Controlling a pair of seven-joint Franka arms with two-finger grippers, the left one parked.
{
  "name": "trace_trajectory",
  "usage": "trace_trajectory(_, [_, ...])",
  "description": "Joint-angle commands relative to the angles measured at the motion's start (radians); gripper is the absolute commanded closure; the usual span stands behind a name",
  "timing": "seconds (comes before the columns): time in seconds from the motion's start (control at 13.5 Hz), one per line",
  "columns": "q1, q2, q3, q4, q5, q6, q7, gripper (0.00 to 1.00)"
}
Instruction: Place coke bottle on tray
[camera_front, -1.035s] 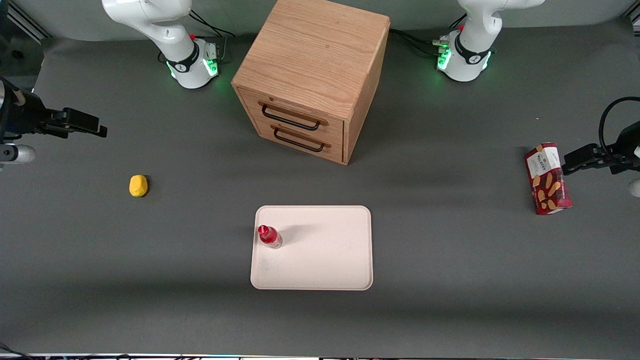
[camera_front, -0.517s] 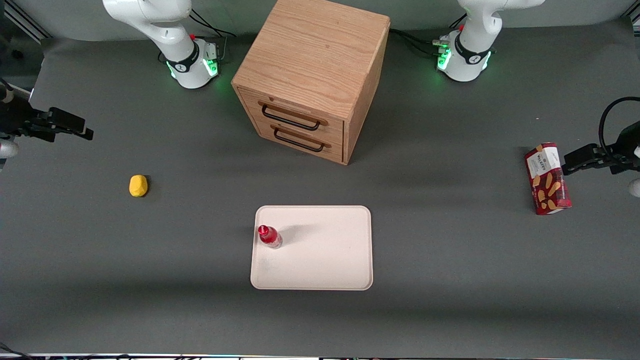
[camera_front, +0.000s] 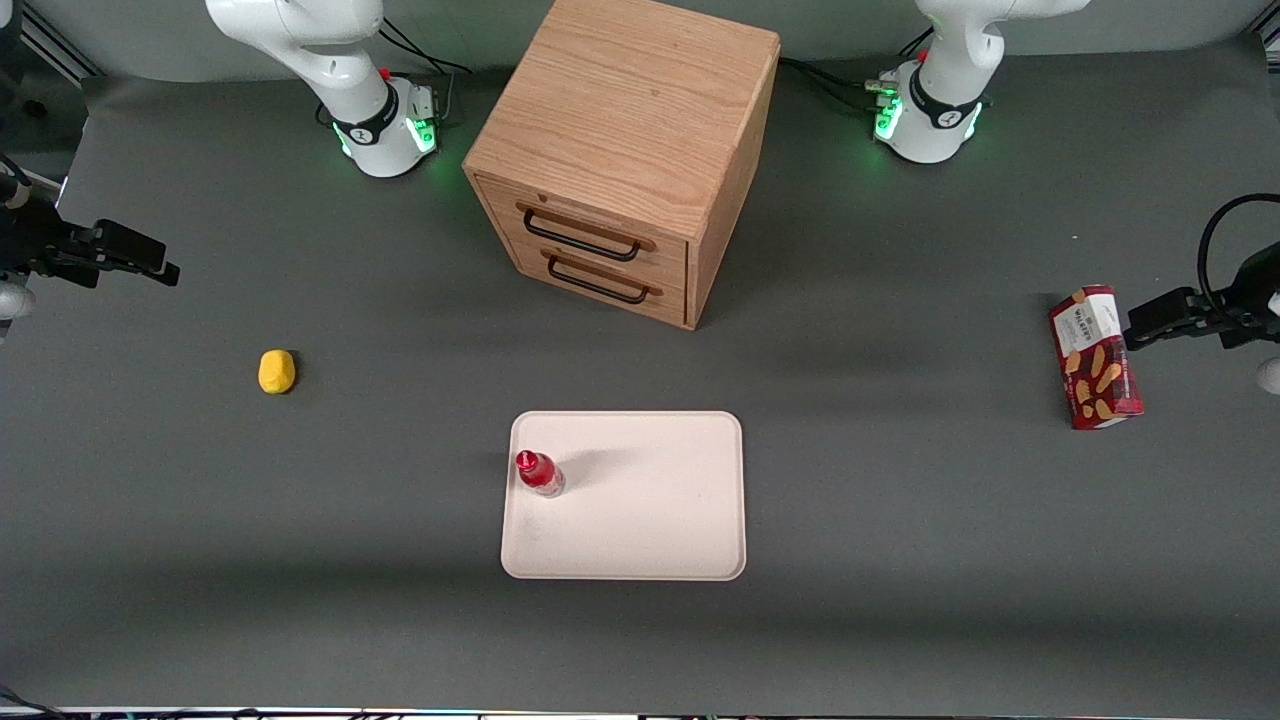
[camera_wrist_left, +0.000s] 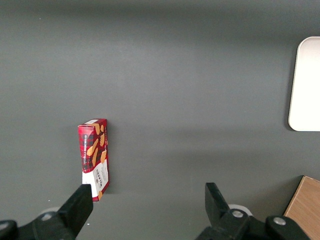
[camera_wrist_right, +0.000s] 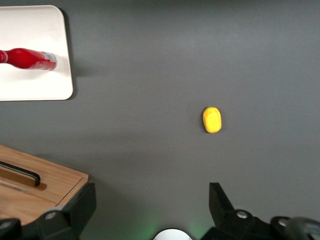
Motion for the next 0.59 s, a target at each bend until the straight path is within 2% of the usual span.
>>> trace_trajectory(0.0, [0.010, -0.015, 0.003, -0.008, -0.037, 0.016, 0.030, 0.00])
trace_trajectory(0.52, [0.008, -0.009, 0.003, -0.008, -0.052, 0.069, 0.019, 0.00])
